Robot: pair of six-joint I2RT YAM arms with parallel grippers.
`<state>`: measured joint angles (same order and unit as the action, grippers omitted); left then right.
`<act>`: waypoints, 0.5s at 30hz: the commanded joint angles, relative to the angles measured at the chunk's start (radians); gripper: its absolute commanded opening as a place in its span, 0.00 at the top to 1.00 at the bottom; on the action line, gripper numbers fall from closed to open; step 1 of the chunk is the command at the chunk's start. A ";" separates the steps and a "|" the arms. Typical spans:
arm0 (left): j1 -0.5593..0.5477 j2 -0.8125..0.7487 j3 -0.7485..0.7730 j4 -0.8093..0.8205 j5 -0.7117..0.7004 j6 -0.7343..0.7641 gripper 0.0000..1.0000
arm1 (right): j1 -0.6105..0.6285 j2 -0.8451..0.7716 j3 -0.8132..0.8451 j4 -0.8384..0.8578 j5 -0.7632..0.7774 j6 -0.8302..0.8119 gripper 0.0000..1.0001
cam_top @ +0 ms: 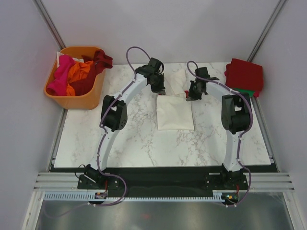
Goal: Fold and stack the t-shirts
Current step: Fold the tshirt
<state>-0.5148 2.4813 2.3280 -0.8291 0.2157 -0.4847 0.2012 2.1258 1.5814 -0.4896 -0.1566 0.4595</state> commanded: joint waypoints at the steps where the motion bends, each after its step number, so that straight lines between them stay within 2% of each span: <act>1: 0.022 0.045 0.042 0.016 -0.006 0.043 0.97 | -0.014 0.036 0.049 0.000 -0.006 -0.004 1.00; 7: 0.045 0.100 0.045 0.018 0.004 0.061 0.98 | -0.048 0.040 0.106 -0.020 0.003 -0.004 0.99; 9: 0.053 0.079 0.059 0.016 -0.013 0.084 0.98 | -0.052 0.030 0.187 -0.073 0.023 -0.016 0.90; 11: 0.068 0.041 0.057 0.018 -0.044 0.090 0.94 | -0.052 0.017 0.245 -0.142 0.061 -0.038 0.55; 13: 0.087 -0.042 0.047 0.016 -0.065 0.093 0.88 | -0.052 -0.027 0.307 -0.177 0.091 -0.050 0.34; 14: 0.100 -0.073 0.041 0.016 -0.079 0.093 0.74 | -0.052 -0.049 0.315 -0.202 0.123 -0.056 0.23; 15: 0.107 -0.105 0.033 0.013 -0.093 0.104 0.64 | -0.051 -0.102 0.309 -0.211 0.135 -0.068 0.20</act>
<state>-0.4427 2.5412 2.3451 -0.8242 0.1818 -0.4355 0.1520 2.1471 1.8355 -0.6212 -0.0963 0.4294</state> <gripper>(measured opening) 0.309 0.769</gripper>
